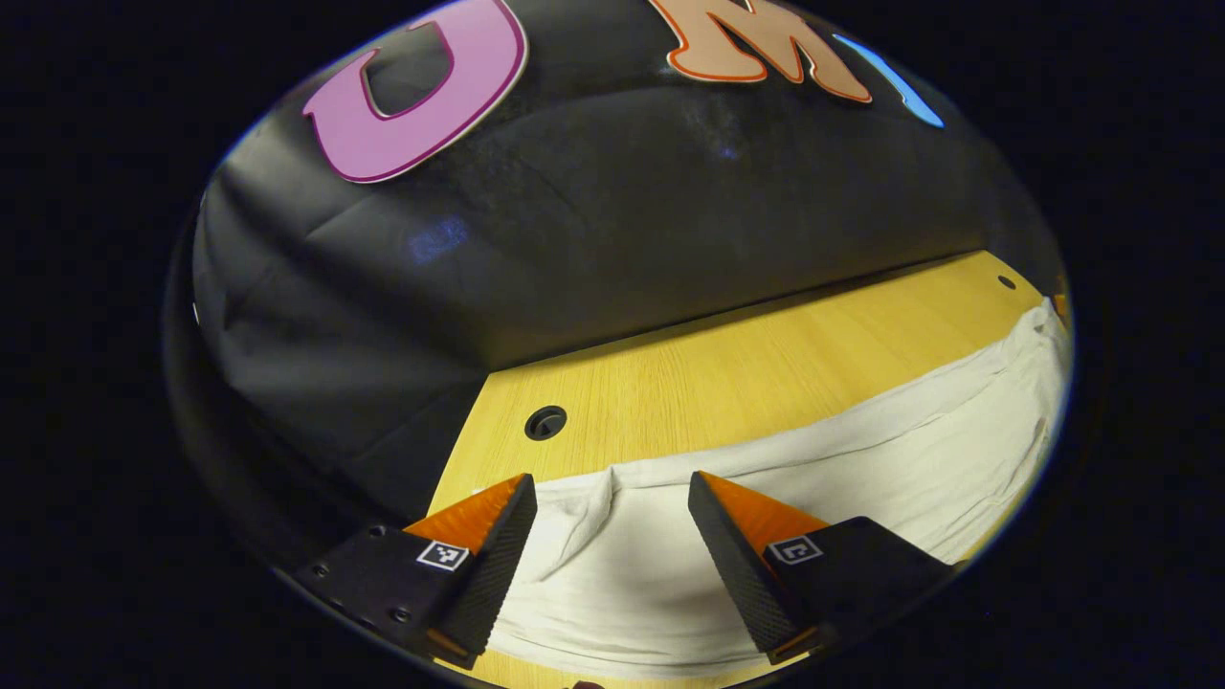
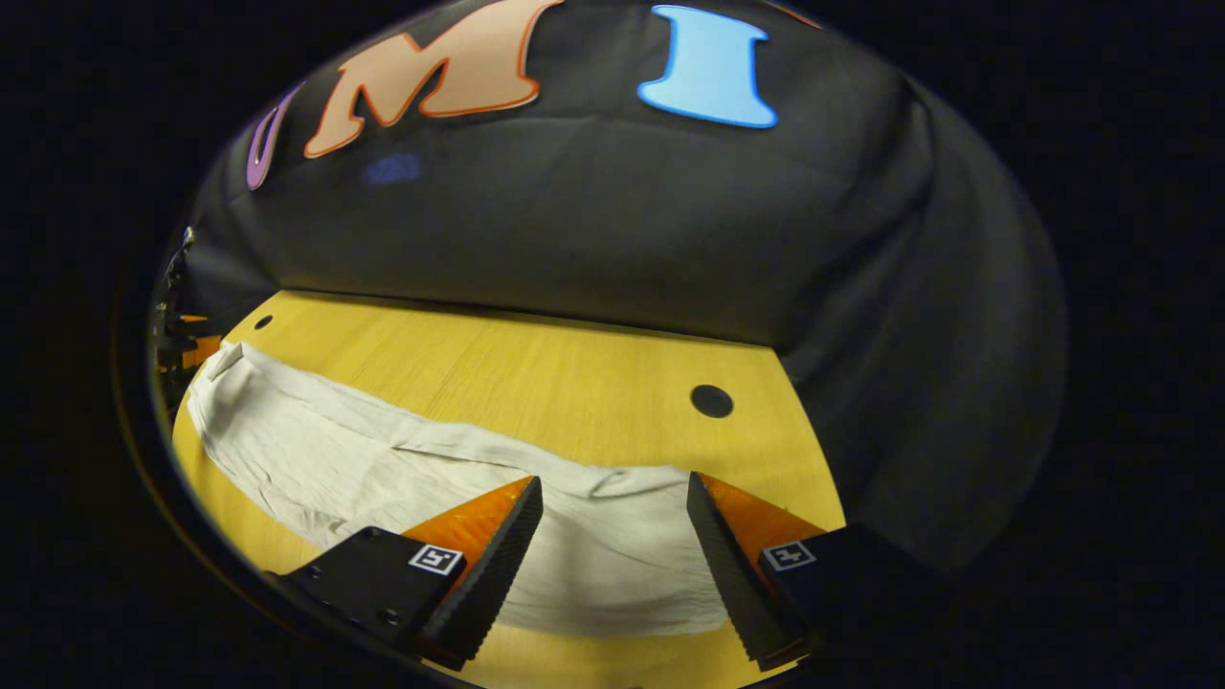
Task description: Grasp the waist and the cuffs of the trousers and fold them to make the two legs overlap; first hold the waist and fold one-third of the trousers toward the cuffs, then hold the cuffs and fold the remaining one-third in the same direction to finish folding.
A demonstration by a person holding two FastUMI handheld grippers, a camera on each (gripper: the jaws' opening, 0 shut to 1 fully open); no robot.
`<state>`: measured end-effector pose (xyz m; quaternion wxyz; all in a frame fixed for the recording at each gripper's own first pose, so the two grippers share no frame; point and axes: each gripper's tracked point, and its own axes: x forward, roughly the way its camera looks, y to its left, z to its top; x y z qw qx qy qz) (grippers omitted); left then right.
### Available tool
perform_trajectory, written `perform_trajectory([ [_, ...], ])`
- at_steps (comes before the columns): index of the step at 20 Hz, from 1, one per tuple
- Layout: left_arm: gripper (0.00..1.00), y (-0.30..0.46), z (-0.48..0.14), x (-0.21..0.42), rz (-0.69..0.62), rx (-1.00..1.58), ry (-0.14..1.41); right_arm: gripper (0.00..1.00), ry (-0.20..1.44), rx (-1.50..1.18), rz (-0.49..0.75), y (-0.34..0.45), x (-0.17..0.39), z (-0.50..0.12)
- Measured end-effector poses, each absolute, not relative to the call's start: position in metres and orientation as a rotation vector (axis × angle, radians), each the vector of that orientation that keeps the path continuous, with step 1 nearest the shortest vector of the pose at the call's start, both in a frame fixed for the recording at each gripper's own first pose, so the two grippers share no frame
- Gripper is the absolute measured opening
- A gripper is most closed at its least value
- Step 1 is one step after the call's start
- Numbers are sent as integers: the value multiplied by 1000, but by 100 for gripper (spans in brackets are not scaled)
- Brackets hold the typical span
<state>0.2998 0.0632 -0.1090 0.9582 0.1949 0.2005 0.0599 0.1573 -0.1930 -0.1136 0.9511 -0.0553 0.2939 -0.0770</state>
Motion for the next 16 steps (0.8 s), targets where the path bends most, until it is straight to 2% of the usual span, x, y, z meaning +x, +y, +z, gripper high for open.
perform_trajectory([
  [4, 97, 54, -96, 265, 132, 328, 399, 98, 638, -20, -238, -234, 111, -128],
  [8, 97, 40, -98, 229, 140, 324, 404, 98, 694, 88, -261, -248, 80, -159],
  [13, 97, 10, -99, 194, 130, 307, 401, 98, 703, 347, -269, -246, 82, -183],
  [15, 97, 2, -97, 185, 129, 319, 400, 91, 699, 475, -278, -246, 84, -191],
  [16, 97, -2, -96, 182, 125, 320, 396, 91, 696, 513, -282, -247, 85, -195],
])
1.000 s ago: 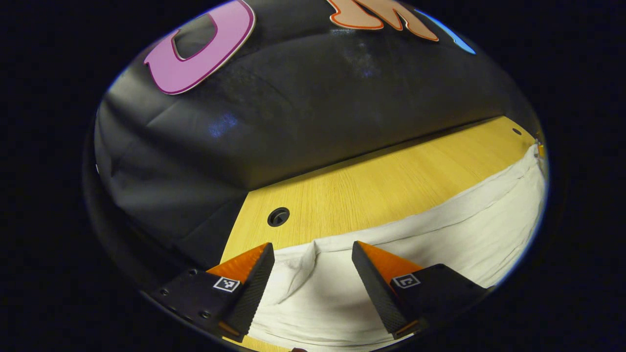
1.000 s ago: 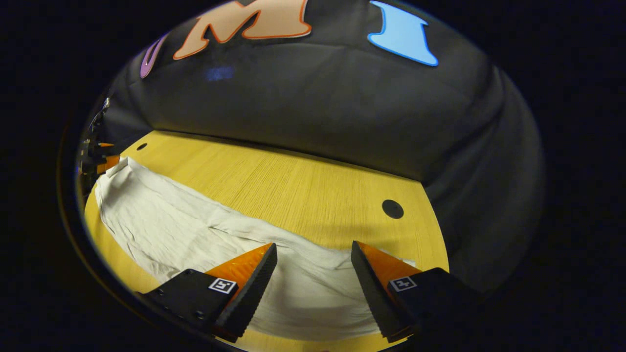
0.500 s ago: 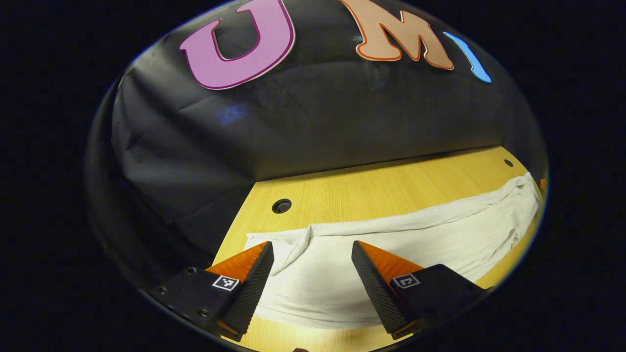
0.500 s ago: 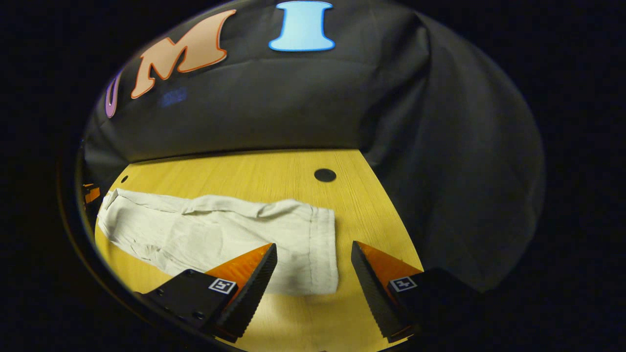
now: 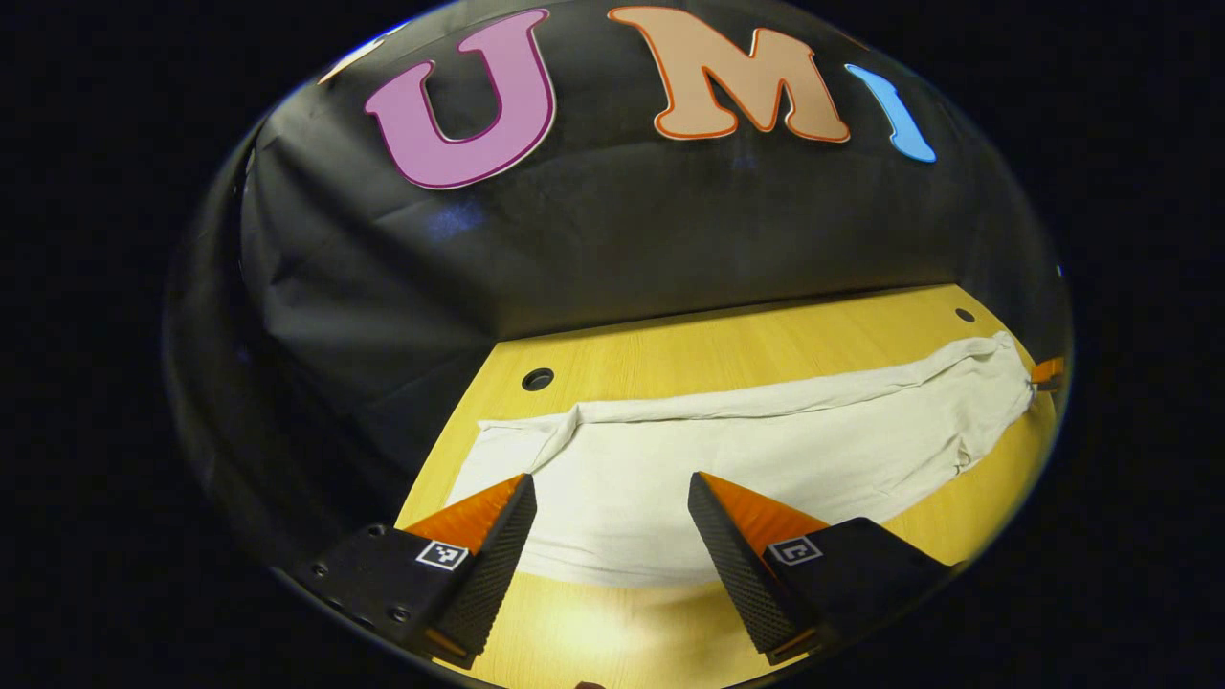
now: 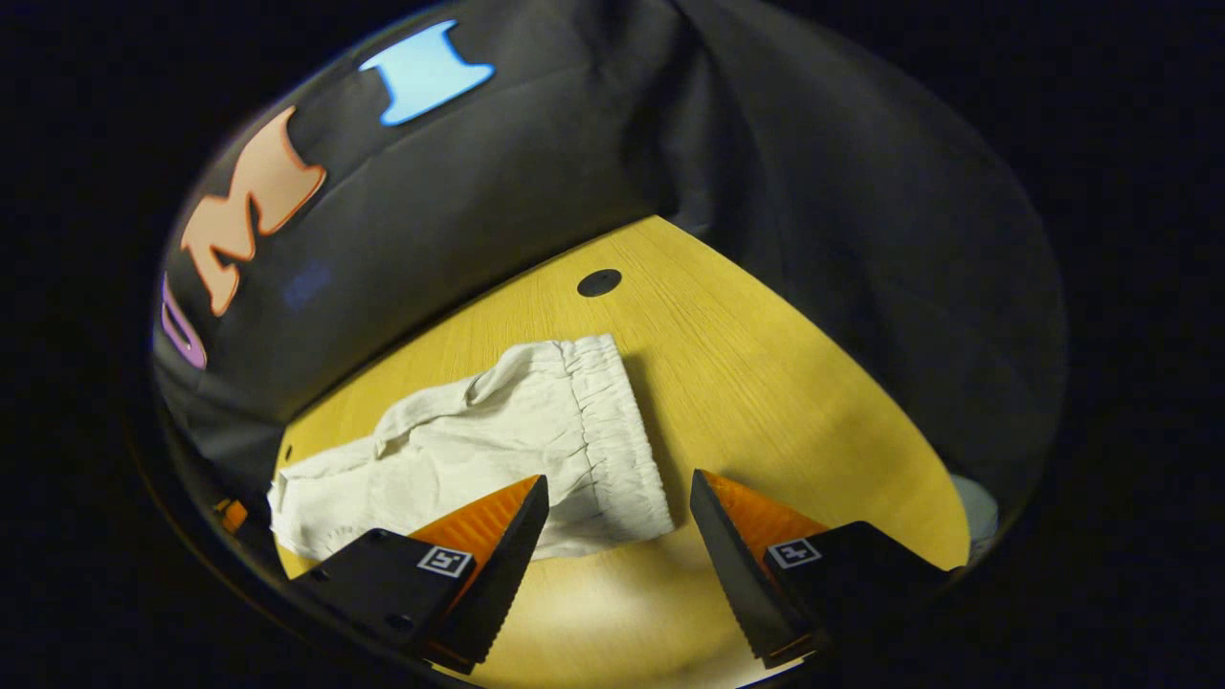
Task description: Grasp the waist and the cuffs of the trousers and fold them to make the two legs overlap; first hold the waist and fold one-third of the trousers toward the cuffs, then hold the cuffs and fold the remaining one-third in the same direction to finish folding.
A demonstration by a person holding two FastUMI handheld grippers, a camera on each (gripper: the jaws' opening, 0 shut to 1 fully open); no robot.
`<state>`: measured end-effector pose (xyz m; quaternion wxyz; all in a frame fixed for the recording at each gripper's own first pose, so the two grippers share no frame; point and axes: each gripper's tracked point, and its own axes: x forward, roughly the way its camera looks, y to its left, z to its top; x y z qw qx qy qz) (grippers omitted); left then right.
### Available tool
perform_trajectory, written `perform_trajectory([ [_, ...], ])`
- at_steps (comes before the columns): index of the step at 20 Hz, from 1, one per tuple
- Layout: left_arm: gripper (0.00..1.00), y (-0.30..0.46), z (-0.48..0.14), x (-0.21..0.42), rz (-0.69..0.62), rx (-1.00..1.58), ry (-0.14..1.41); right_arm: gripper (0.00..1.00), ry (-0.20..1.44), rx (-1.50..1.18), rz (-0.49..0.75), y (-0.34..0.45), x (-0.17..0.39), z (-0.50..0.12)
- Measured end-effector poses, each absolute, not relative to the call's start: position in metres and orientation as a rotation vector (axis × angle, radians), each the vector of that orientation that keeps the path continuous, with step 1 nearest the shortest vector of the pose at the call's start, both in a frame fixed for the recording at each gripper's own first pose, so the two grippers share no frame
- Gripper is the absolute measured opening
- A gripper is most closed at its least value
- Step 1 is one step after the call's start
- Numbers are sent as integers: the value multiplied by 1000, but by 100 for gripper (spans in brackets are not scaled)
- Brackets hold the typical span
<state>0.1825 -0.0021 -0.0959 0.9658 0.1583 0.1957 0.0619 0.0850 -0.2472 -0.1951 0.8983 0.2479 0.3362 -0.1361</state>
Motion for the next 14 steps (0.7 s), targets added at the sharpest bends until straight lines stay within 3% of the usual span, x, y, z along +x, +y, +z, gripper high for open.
perform_trajectory([
  [1, 97, -6, -94, 180, 125, 323, 393, 87, 696, 524, -285, -250, 85, -200],
  [4, 96, -11, -89, 176, 133, 334, 383, 87, 733, 493, -272, -248, 78, -215],
  [5, 97, -12, -89, 176, 135, 338, 380, 92, 722, 491, -262, -248, 79, -212],
  [7, 92, -16, -86, 173, 134, 340, 373, 69, 738, 483, -241, -241, 80, -219],
  [8, 92, -17, -86, 172, 136, 339, 371, 63, 740, 468, -237, -241, 79, -220],
  [9, 96, -17, -85, 170, 139, 337, 369, 66, 745, 458, -230, -240, 79, -223],
  [11, 97, -18, -86, 168, 140, 327, 365, 51, 759, 464, -229, -238, 74, -221],
  [12, 92, -18, -87, 168, 139, 321, 367, 46, 765, 465, -243, -239, 74, -222],
  [13, 92, -19, -86, 166, 138, 314, 369, 33, 770, 471, -260, -240, 72, -221],
  [14, 97, -19, -87, 166, 137, 306, 370, 32, 767, 469, -277, -241, 73, -220],
])
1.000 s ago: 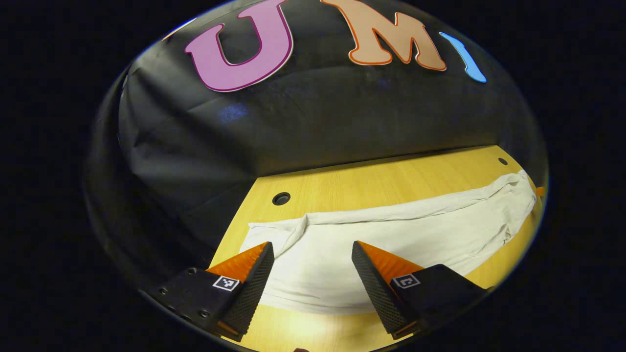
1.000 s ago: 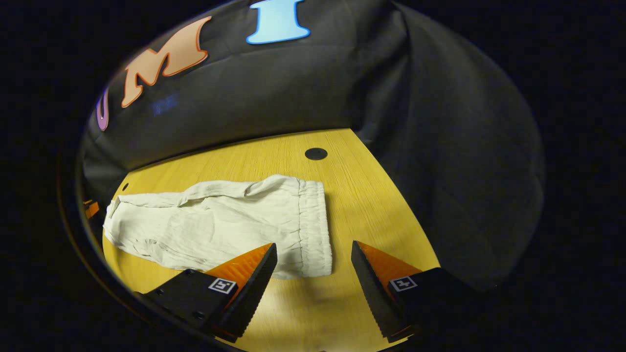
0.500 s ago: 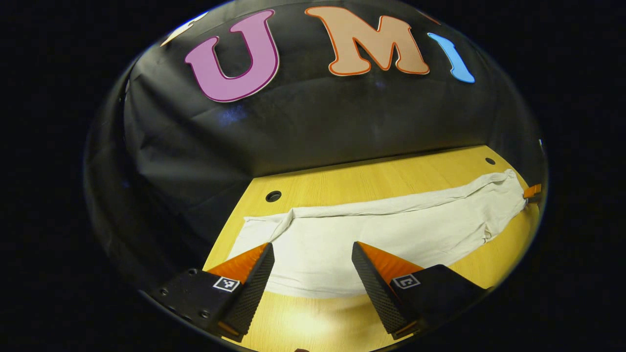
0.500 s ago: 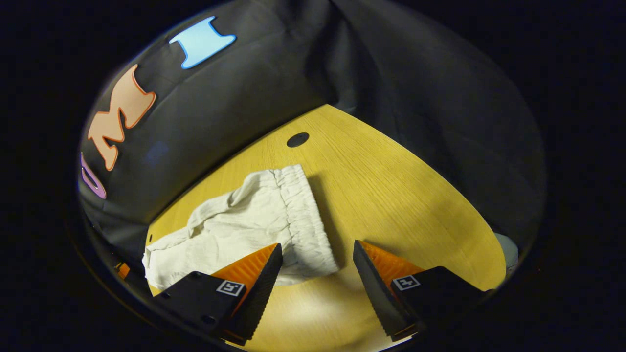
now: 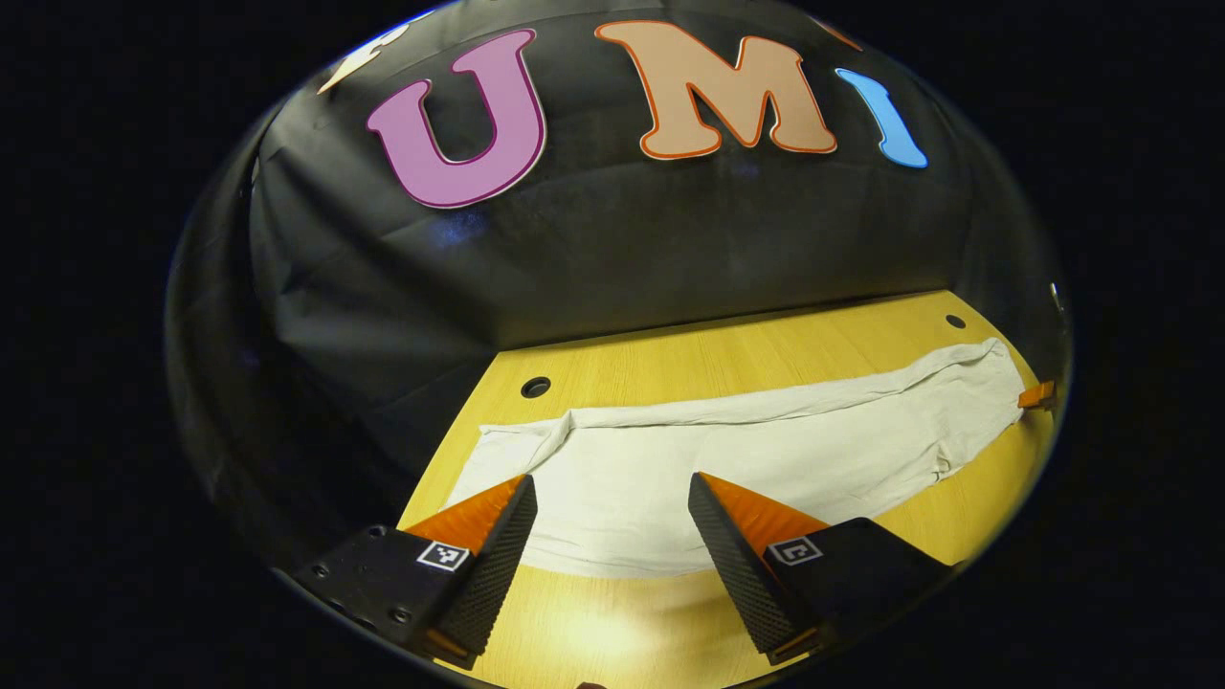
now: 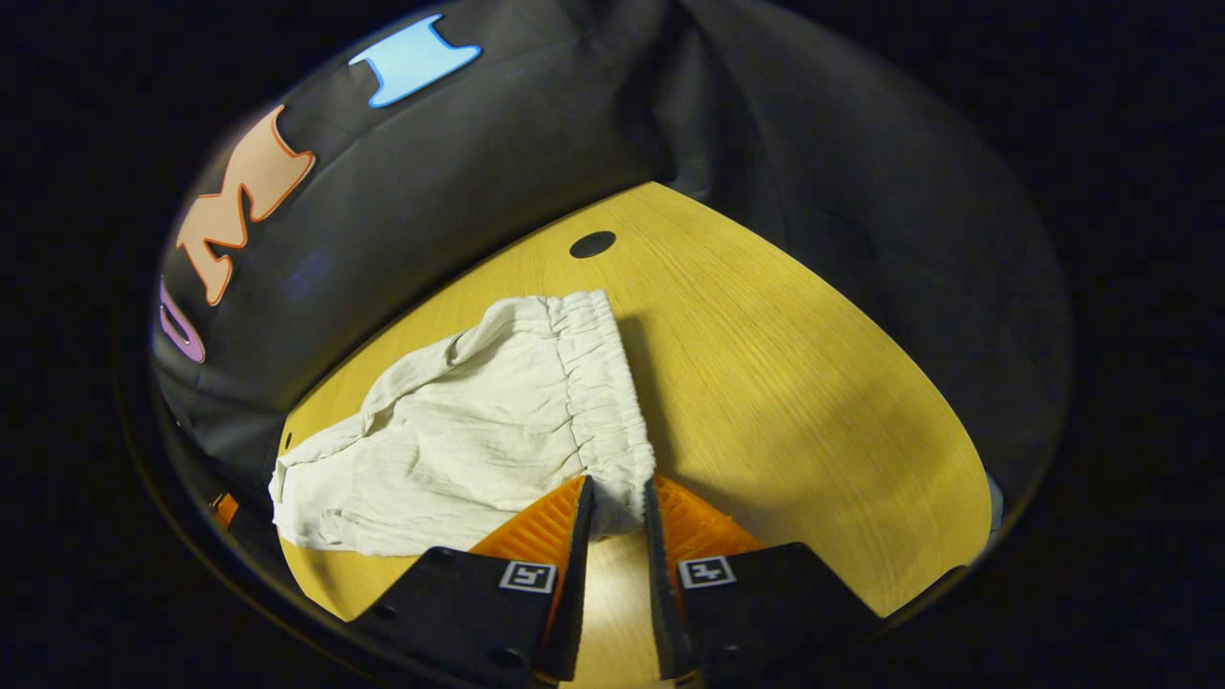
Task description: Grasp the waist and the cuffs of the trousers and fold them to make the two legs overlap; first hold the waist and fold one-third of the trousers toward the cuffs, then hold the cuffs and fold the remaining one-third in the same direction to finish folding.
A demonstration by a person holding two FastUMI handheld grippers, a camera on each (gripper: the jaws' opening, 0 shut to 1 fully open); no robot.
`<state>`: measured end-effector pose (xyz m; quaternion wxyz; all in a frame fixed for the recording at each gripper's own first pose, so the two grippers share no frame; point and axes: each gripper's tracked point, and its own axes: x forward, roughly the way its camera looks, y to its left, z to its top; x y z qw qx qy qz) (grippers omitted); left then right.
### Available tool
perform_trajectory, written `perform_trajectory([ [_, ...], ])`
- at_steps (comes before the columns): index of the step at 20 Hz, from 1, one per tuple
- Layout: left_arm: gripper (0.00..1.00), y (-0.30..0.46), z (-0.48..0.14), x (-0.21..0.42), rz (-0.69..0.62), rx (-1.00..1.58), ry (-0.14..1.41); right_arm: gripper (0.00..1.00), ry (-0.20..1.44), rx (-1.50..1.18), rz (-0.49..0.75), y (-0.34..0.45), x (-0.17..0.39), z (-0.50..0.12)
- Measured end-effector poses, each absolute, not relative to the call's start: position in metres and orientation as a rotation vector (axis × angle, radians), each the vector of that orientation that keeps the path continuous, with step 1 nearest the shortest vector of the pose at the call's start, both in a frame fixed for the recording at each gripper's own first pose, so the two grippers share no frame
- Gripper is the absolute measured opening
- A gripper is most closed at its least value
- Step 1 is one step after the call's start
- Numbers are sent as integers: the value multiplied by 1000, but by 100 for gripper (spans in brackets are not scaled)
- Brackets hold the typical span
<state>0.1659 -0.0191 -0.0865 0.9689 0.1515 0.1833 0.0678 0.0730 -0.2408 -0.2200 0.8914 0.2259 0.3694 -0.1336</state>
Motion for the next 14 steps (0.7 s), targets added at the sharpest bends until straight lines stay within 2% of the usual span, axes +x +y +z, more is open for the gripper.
perform_trajectory([
  [1, 97, -18, -88, 167, 136, 298, 371, 22, 764, 469, -283, -240, 74, -218],
  [2, 96, -18, -89, 166, 135, 290, 371, 19, 758, 451, -277, -239, 73, -217],
  [3, 97, -18, -89, 166, 133, 282, 371, 12, 748, 438, -277, -239, 73, -213],
  [14, 97, 9, -94, 164, 69, 196, 352, 10, 581, 365, -283, -214, 84, -131],
])
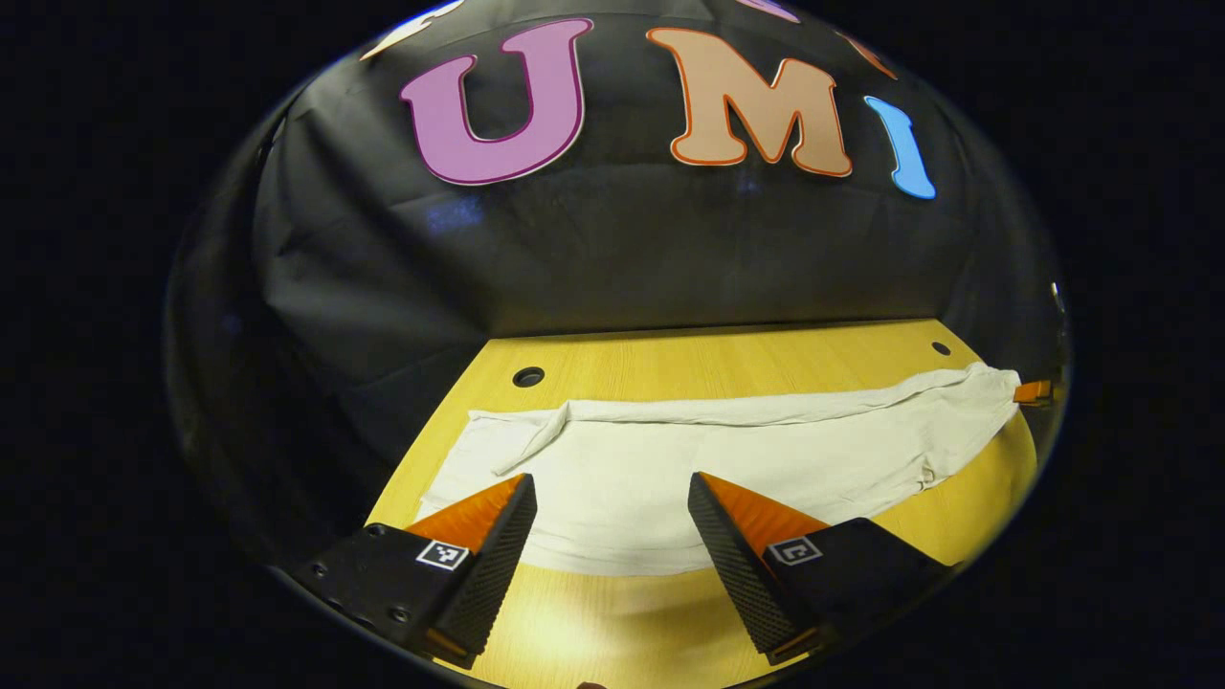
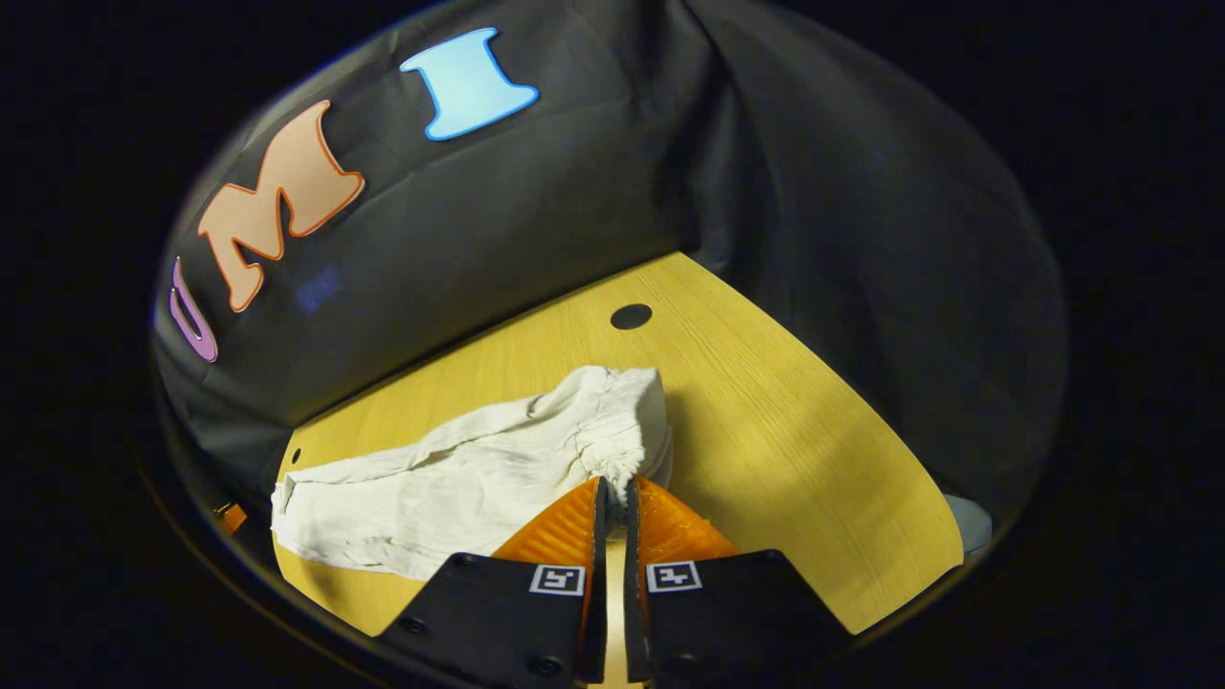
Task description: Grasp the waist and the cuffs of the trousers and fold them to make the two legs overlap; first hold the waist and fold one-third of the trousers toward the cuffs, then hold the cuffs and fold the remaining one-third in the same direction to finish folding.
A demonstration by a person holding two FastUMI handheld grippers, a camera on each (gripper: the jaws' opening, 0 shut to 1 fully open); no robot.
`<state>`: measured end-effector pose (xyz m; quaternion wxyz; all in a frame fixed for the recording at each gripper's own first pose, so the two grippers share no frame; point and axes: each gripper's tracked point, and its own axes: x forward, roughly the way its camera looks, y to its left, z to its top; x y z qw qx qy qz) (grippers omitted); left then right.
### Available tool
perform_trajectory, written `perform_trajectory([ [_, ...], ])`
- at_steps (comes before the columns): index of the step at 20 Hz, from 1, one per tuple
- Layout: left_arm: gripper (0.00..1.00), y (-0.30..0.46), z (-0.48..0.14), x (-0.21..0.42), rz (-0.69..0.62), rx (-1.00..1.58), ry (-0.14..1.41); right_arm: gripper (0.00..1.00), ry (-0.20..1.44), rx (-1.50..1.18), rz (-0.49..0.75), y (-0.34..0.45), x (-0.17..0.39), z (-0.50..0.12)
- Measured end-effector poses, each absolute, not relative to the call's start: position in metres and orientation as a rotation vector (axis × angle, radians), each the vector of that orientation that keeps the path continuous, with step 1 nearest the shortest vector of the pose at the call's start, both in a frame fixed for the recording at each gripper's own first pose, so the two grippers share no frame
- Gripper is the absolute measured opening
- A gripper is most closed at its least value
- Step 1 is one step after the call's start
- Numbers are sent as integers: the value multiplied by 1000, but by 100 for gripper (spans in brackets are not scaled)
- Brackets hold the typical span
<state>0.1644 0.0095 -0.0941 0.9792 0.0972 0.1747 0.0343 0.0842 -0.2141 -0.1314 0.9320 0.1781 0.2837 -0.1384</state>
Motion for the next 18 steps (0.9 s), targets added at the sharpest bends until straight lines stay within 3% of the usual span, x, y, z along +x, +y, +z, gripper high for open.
perform_trajectory([
  [8, 97, 57, -100, 165, -22, 166, 354, 9, 466, 238, -274, -122, 117, -54],
  [18, 97, 136, -99, 171, -37, 100, 329, 9, 430, 45, -33, 96, 167, -20],
])
